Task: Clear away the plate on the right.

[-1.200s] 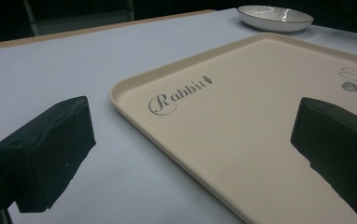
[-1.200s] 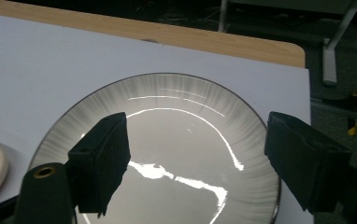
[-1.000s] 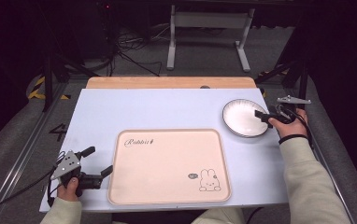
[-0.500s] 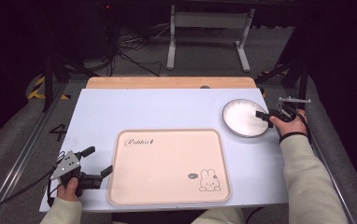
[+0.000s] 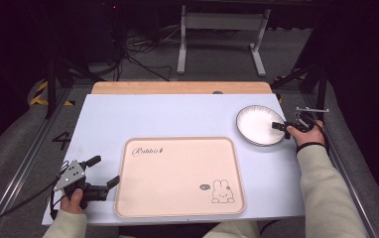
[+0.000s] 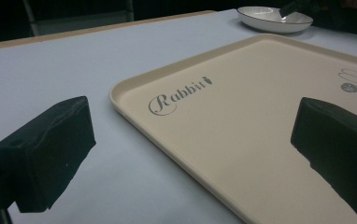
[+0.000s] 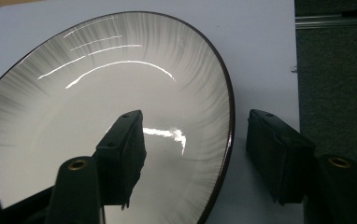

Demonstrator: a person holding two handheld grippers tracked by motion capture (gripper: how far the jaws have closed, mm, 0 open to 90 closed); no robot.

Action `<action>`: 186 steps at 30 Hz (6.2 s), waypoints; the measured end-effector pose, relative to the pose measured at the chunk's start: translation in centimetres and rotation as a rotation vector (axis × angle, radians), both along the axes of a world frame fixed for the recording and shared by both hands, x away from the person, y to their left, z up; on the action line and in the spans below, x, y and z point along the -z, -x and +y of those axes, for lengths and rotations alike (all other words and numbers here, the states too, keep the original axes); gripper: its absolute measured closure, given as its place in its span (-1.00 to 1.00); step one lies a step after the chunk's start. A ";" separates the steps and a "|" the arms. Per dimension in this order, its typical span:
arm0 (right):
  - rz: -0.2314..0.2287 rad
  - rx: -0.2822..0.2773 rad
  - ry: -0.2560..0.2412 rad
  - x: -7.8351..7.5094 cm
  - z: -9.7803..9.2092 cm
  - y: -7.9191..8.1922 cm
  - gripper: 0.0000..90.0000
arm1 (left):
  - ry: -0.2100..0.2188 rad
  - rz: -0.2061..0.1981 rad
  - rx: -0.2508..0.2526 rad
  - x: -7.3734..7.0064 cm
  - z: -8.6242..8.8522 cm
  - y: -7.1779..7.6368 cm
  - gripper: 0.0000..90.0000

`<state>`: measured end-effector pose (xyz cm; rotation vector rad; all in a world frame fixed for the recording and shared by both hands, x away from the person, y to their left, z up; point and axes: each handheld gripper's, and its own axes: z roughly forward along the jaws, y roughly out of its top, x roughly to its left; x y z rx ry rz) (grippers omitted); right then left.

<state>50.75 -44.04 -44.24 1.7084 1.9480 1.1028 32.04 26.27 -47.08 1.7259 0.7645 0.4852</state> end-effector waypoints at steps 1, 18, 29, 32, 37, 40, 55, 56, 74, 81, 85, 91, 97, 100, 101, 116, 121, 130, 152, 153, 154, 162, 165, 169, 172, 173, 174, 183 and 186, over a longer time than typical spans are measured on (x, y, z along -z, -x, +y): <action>0.000 0.000 0.000 0.0 0.0 0.0 -0.14 | 0.000 0.000 0.000 0.0 0.0 0.0 -0.99; 0.020 0.045 -0.017 0.4 0.5 -0.2 0.36 | -0.005 0.000 0.003 0.0 0.0 0.0 -0.99; -0.004 0.115 -0.033 -0.3 0.7 0.4 0.69 | -0.020 -0.006 0.000 0.0 -0.1 0.0 -0.99; -0.020 0.123 -0.050 -0.7 0.7 0.7 0.76 | -0.020 -0.006 0.000 0.0 -0.1 0.0 -0.99; -0.021 0.131 -0.078 -1.3 0.6 1.0 0.83 | -0.024 -0.009 0.001 0.0 -0.1 -0.1 -0.99; -0.006 0.160 -0.120 -1.4 0.4 1.1 0.86 | -0.020 -0.006 -0.001 0.0 -0.2 0.0 -0.99; -0.061 0.181 -0.142 -3.8 1.9 1.7 0.87 | -0.020 -0.007 0.000 0.0 -0.1 0.0 -0.99; -0.059 0.178 -0.135 -3.9 1.9 1.7 0.87 | -0.020 -0.006 0.001 0.0 -0.1 0.0 -0.99; -0.079 0.114 -0.123 -7.4 3.1 3.5 0.86 | -0.014 -0.003 -0.003 0.0 -0.1 0.0 -0.99; -0.084 0.077 -0.128 -8.7 3.7 4.8 0.86 | -0.014 -0.002 -0.005 0.0 -0.1 0.0 -0.99; -0.080 0.061 -0.133 -9.3 4.1 5.5 0.86 | -0.014 -0.001 -0.005 0.0 -0.2 0.0 -0.99; -0.075 0.034 -0.146 -9.7 4.8 6.3 0.86 | -0.014 -0.001 -0.005 0.0 -0.1 0.0 -0.99; -0.059 -0.023 -0.170 -10.1 6.5 7.2 0.85 | -0.014 -0.001 -0.006 0.0 -0.1 0.0 -0.99; -0.054 -0.055 -0.180 -10.3 7.5 7.6 0.85 | -0.016 -0.003 -0.004 0.0 -0.1 0.0 -0.99; -0.052 -0.067 -0.185 -10.4 7.9 7.7 0.85 | -0.014 -0.002 -0.006 0.0 -0.2 0.0 -0.99; -0.036 -0.197 -0.207 -11.2 12.0 9.1 0.85 | -0.021 -0.007 -0.002 0.0 -0.1 0.0 -0.99; -0.032 -0.235 -0.228 -11.4 13.1 9.5 0.85 | -0.020 -0.006 -0.003 0.0 -0.1 0.0 -0.99; -0.028 -0.295 -0.247 -11.8 15.2 9.9 0.84 | -0.020 -0.006 -0.001 0.0 -0.1 0.0 -0.99; 0.018 -0.424 -0.286 -10.4 20.9 9.9 0.84 | -0.015 -0.004 0.000 0.0 -0.1 0.0 -0.99; 0.021 -0.428 -0.289 -10.2 21.2 9.9 0.84 | -0.015 -0.004 0.002 0.0 -0.1 0.0 -0.99; 0.025 -0.432 -0.292 -10.1 21.4 9.9 0.83 | -0.016 -0.004 0.000 0.0 -0.1 0.0 -0.99; 0.053 -0.443 -0.304 -8.8 22.8 9.6 0.83 | -0.020 -0.007 0.004 0.0 -0.1 0.0 -0.99; 0.063 -0.449 -0.310 -8.2 23.3 9.5 0.83 | -0.016 -0.004 0.001 0.0 -0.1 0.0 -0.99; 0.076 -0.457 -0.314 -7.6 23.8 9.5 0.83 | -0.015 -0.003 0.002 0.0 -0.1 0.0 -0.99; 0.081 -0.457 -0.316 -7.0 24.3 9.4 0.83 | -0.015 -0.003 0.002 0.0 -0.1 0.0 -0.99; 0.081 -0.457 -0.317 -6.9 24.4 9.4 0.82 | -0.015 -0.004 0.002 0.0 -0.1 0.0 -0.99; 0.089 -0.454 -0.318 -6.7 24.5 9.4 0.82 | -0.014 -0.003 0.003 0.0 -0.1 0.0 -0.99; 0.124 -0.458 -0.322 -4.9 25.7 9.1 0.82 | -0.013 -0.002 0.003 0.0 -0.1 0.0 -0.99; 0.128 -0.454 -0.324 -4.4 26.0 9.0 0.82 | -0.013 -0.003 0.004 0.0 -0.1 0.0 -0.99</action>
